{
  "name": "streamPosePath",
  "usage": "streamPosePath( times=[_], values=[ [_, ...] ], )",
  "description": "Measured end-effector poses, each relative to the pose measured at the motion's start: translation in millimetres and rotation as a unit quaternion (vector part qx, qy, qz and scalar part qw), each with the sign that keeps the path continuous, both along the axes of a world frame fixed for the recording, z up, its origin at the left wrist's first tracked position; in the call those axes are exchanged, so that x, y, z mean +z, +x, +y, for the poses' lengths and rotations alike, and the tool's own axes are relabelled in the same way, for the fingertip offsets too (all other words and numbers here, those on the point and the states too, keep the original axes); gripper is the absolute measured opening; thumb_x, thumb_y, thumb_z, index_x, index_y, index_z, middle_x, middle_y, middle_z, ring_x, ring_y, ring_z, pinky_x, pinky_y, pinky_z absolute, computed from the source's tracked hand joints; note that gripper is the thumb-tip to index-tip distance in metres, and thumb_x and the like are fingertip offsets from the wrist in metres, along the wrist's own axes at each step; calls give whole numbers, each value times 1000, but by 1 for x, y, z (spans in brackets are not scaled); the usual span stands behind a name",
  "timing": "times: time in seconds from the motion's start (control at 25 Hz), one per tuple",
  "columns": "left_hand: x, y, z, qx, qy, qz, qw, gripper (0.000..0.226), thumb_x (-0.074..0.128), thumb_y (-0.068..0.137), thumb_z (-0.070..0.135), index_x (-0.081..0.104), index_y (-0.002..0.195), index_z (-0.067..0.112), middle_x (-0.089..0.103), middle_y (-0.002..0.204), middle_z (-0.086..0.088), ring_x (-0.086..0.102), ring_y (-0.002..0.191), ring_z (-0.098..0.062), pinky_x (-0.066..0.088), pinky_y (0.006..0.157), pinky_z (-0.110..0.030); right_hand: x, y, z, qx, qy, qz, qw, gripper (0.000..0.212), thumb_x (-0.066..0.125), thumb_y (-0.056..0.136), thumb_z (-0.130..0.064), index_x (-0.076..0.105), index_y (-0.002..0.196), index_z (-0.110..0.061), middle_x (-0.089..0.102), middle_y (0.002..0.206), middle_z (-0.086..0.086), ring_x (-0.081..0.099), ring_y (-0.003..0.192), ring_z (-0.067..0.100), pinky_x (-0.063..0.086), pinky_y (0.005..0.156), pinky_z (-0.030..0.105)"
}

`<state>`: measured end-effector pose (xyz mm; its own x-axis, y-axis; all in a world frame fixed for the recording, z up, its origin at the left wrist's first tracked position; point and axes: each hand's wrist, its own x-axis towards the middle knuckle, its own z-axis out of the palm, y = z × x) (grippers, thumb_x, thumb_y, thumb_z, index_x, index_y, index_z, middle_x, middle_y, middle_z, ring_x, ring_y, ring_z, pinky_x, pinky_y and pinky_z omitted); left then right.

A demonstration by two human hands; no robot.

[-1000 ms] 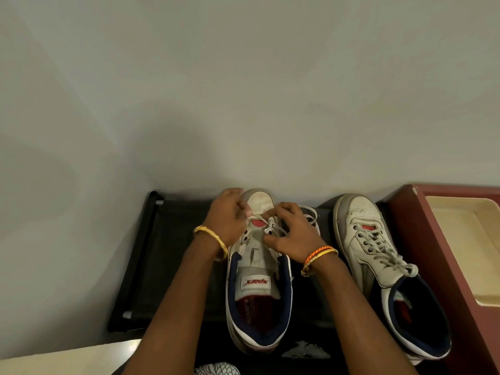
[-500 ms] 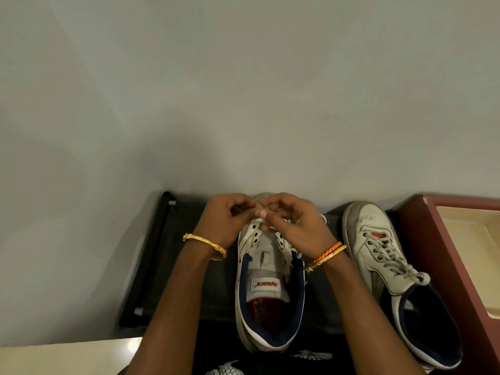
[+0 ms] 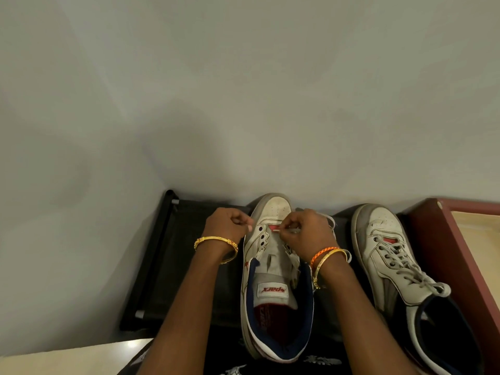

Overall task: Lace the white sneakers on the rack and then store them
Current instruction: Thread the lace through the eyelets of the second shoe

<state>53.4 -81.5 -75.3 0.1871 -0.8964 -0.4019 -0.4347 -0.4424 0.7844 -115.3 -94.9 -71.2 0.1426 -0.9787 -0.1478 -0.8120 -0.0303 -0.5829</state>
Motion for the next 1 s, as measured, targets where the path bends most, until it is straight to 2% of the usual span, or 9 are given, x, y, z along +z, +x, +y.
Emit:
streamPosePath(
  times=[0.08,0.24,0.4,0.52,0.68,0.88,1.0],
  values=[
    [-3,-2,-2,-4,5,19,1000,13,71,79,3,72,92,7,62,78,3,59,80,-11,54,82,-32,-6,5,0,10,-11,28,1000,14,66,84,-22,73,93,-14,54,101,7,54,95,20,41,78,22],
    [-8,-2,-4,3,11,49,999,15,75,75,2,73,89,7,66,79,-2,64,77,-14,58,67,-29,-17,14,1,5,-39,-3,999,11,70,82,-19,75,91,-13,42,96,2,46,98,19,39,80,23],
    [-10,0,-4,10,4,57,998,15,76,74,2,73,87,8,68,80,-3,67,80,-17,59,68,-31,-29,18,2,-63,-52,-64,995,7,75,77,-15,76,83,-14,43,93,1,42,97,20,34,80,26],
    [-12,0,-4,11,-5,56,998,14,76,74,3,74,86,9,68,80,-3,67,77,-15,59,67,-29,-31,24,7,-123,-34,-97,987,6,77,75,-15,76,79,-19,44,99,0,38,103,20,36,89,32],
    [-13,-1,-3,3,-24,38,999,12,78,73,8,74,84,12,69,77,-2,69,78,-22,59,71,-33,-29,24,8,-77,-35,-36,996,9,71,76,-13,75,78,-21,41,118,0,31,116,21,34,95,37],
    [-13,-2,-4,9,-29,46,998,10,77,74,7,74,83,10,70,77,-4,69,77,-21,59,74,-38,-39,31,11,-146,-53,-128,980,12,76,74,-9,73,70,-21,46,120,-1,36,119,21,38,92,37],
    [-15,-3,-3,-17,-50,18,998,10,76,75,8,74,85,8,72,81,-8,68,75,-20,59,75,-40,-44,34,11,-168,-44,-137,975,9,77,75,-12,73,71,-20,45,123,-1,36,122,22,36,95,39]
  ],
)
